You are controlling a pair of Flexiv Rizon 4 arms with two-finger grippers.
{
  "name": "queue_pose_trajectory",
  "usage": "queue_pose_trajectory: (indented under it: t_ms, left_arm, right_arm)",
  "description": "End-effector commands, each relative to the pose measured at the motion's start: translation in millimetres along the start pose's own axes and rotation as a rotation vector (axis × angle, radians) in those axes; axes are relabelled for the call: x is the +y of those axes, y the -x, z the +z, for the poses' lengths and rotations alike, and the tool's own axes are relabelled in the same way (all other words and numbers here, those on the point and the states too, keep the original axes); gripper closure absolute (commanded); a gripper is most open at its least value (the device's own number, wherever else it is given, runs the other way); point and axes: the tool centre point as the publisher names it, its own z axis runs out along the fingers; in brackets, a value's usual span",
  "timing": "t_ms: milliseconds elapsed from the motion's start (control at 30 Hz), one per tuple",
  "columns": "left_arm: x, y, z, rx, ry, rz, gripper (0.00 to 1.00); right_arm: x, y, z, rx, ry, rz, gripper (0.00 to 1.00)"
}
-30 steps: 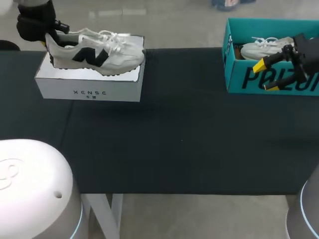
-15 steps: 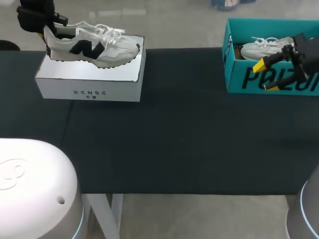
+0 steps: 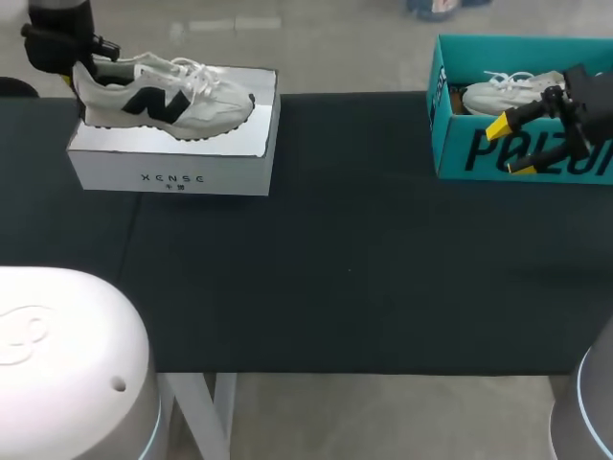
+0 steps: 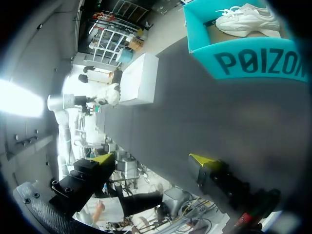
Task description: Take the shoe out of the shoebox, open the shoe tongue, remove and reinsert the insole, then place the shoe into the shoebox
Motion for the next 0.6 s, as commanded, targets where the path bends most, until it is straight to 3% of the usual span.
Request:
queue_pose_trajectory:
  t_ms: [33,333,600]
  left_arm:
    - [7.2,-10.2,15.9,-0.011,0.006,0.008,1.00]
    - [28.6,-32.2,59.4,-0.004,-0.020,0.057,1.00]
    - [59.8,-47.2,80.5,0.022,0.010,0.065,1.00]
  right_arm:
    - [1.4,0.3,0.8,-0.003,-0.003,0.001,0.00]
    - [1.4,0.3,0.8,-0.003,-0.003,0.001,0.00]
    - [1.4,0.3,0.8,-0.003,-0.003,0.001,0.00]
